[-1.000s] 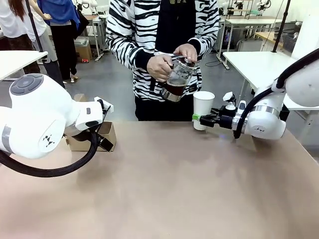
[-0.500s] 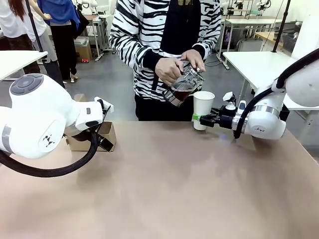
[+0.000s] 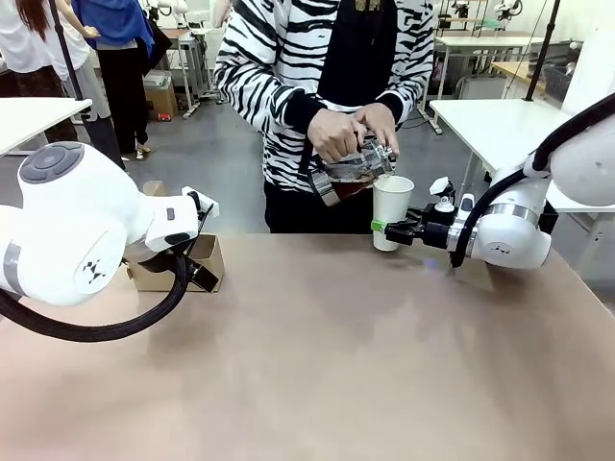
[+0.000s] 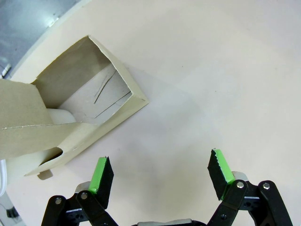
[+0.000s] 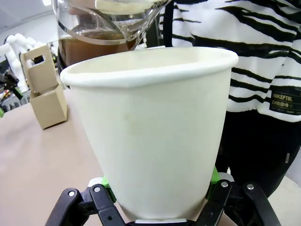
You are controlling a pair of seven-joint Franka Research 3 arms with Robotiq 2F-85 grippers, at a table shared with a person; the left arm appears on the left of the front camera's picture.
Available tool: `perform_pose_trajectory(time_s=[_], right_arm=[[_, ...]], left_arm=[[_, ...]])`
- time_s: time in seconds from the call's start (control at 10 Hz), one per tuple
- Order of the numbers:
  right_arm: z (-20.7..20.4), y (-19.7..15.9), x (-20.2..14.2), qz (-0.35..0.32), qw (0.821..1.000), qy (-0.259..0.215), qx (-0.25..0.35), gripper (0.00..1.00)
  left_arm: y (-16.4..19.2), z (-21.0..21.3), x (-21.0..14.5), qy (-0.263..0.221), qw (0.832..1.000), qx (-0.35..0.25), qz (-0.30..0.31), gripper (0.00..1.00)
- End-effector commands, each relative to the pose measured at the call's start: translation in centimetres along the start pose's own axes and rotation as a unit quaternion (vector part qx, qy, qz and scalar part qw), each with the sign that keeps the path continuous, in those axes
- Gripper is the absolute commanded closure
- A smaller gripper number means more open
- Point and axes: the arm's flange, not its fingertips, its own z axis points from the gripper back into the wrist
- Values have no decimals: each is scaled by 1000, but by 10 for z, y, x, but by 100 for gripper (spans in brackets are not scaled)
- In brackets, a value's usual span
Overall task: Pour a drink into a cup and package it in a carrier.
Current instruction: When a person places the Paper Cup Lid on the 600 ml Paper Cup , lift the 600 ml Paper Cup.
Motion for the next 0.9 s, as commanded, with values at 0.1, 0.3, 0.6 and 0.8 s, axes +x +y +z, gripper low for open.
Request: perform_pose_trajectory(time_s=[0.1, 0.3, 0.6, 0.8], right_arm=[[-1, 1, 3, 1, 1000, -1, -1, 19], [-1, 1, 3, 1, 1000, -1, -1, 19], [-1, 1, 3, 1, 1000, -1, -1, 19], [-1, 1, 3, 1, 1000, -1, -1, 19]], left_arm=[[0, 1, 0, -1, 1000, -1, 0, 0], [0, 1, 0, -1, 1000, -1, 0, 0], [0, 1, 0, -1, 1000, -1, 0, 0], [0, 1, 0, -1, 1000, -1, 0, 0]])
